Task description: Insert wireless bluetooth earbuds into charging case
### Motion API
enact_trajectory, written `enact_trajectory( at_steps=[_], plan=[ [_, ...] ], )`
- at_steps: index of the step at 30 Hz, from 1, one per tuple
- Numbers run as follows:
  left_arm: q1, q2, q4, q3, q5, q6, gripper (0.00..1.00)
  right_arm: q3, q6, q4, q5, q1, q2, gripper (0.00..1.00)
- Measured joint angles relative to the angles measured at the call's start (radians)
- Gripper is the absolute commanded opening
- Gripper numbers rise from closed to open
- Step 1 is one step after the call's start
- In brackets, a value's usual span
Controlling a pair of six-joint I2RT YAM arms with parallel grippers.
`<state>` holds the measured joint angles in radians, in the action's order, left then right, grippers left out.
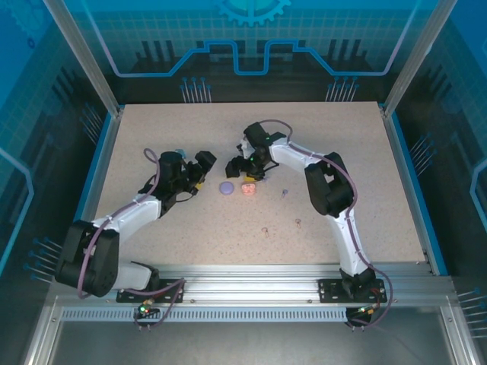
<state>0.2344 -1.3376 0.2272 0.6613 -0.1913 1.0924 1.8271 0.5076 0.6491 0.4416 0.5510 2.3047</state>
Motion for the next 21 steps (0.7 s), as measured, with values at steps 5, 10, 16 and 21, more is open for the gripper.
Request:
enact_trajectory(
  at_steps=[5, 10, 16, 21],
  plan=[
    [-0.011, 0.032, -0.007, 0.0, 0.0, 0.0, 0.99, 0.002, -0.071, 0.017, 0.092, 0.019, 0.0, 0.72],
    [-0.011, 0.037, -0.014, 0.0, 0.0, 0.0, 0.99, -0.022, -0.137, 0.026, 0.132, 0.062, -0.013, 0.74],
    [-0.012, 0.037, -0.014, 0.0, -0.008, -0.002, 0.99, -0.183, -0.107, 0.009, 0.069, 0.056, -0.153, 0.78],
    [-0.012, 0.037, -0.016, 0.0, -0.014, -0.006, 0.99, -0.192, -0.078, 0.011, 0.009, 0.014, -0.212, 0.79]
  ],
)
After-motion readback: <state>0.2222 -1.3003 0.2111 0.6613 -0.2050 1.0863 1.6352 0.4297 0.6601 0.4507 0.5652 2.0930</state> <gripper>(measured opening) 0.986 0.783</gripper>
